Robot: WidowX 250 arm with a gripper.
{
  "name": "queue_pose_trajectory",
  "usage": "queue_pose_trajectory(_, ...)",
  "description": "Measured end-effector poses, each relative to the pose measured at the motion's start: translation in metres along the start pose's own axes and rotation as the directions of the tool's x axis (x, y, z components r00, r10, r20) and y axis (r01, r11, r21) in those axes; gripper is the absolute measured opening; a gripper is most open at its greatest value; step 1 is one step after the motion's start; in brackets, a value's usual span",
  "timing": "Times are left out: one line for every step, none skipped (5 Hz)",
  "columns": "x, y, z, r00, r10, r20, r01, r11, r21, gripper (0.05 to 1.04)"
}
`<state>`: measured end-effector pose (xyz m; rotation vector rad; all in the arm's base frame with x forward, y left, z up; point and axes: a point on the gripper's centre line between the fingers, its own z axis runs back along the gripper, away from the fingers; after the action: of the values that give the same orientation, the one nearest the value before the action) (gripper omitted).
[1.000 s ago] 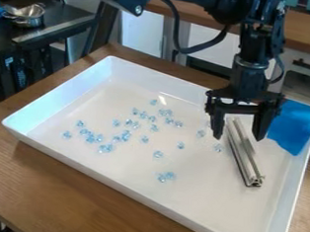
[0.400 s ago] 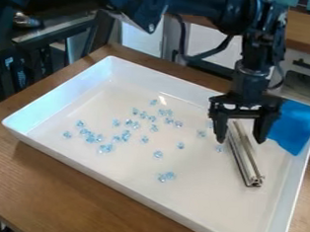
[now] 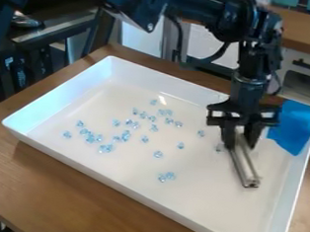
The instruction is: Sweep into pile
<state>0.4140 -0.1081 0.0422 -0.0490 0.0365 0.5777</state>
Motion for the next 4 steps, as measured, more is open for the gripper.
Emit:
queue_pose_trajectory(0.003, 0.012, 0.001, 1.000, -0.002, -0.025, 0.002, 1.000, -0.003, 0.370)
queue_pose_trajectory(0.007, 0.022, 0.001, 0.999, -0.003, -0.040, 0.003, 1.000, 0.000, 0.370)
queue_pose_trajectory(0.009, 0.035, 0.001, 0.999, 0.001, -0.052, -0.001, 1.000, -0.004, 0.370)
queue_pose_trajectory(0.006, 0.044, -0.001, 0.999, -0.005, -0.046, 0.005, 1.000, -0.001, 0.370)
